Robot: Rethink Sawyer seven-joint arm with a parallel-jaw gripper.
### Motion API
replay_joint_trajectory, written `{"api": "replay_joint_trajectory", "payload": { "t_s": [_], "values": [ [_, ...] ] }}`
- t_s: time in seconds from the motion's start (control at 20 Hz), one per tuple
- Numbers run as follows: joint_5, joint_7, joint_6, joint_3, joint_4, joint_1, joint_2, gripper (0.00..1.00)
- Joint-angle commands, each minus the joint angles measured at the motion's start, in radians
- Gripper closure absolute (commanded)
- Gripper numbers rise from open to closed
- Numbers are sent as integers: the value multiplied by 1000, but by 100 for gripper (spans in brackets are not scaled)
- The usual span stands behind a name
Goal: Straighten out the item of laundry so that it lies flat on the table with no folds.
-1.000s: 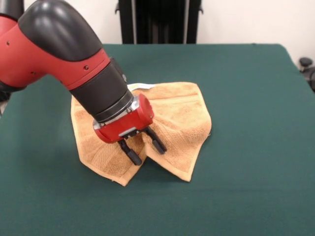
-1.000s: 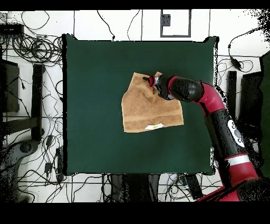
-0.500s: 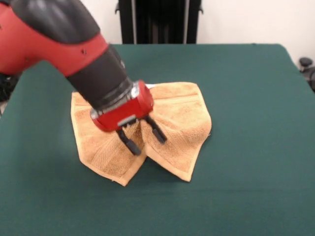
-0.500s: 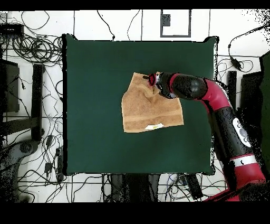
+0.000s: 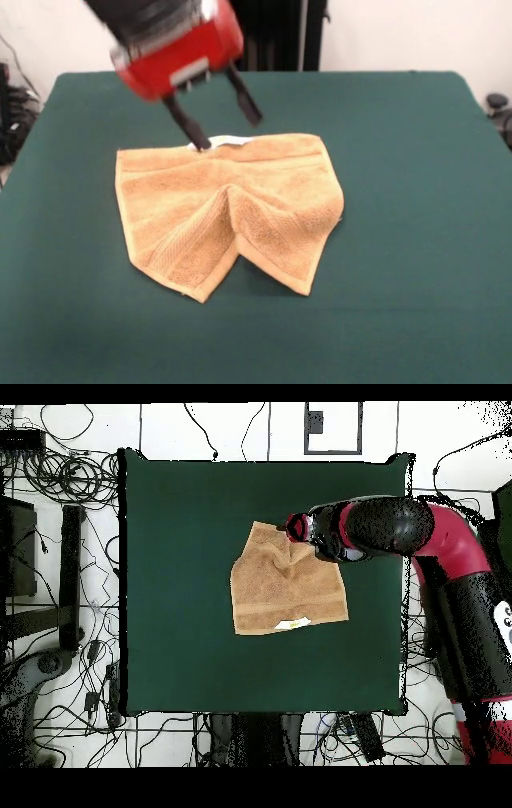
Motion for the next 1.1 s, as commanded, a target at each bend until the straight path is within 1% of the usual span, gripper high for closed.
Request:
{"api": "replay_joint_trajectory", "payload": {
  "t_s": [0.05, 0.35, 0.55, 0.7, 0.8, 1.1],
  "values": [
    [26, 182, -29, -88, 249, 71, -175, 0],
    [43, 222, -224, -75, 365, 73, -139, 0],
    [77, 192, -255, -58, 406, 69, -144, 0],
    [86, 171, -277, -62, 413, 75, -135, 0],
    [76, 147, -294, -78, 405, 85, -124, 0],
    [-9, 58, -320, -128, 341, 123, -83, 0]
  ]
}}
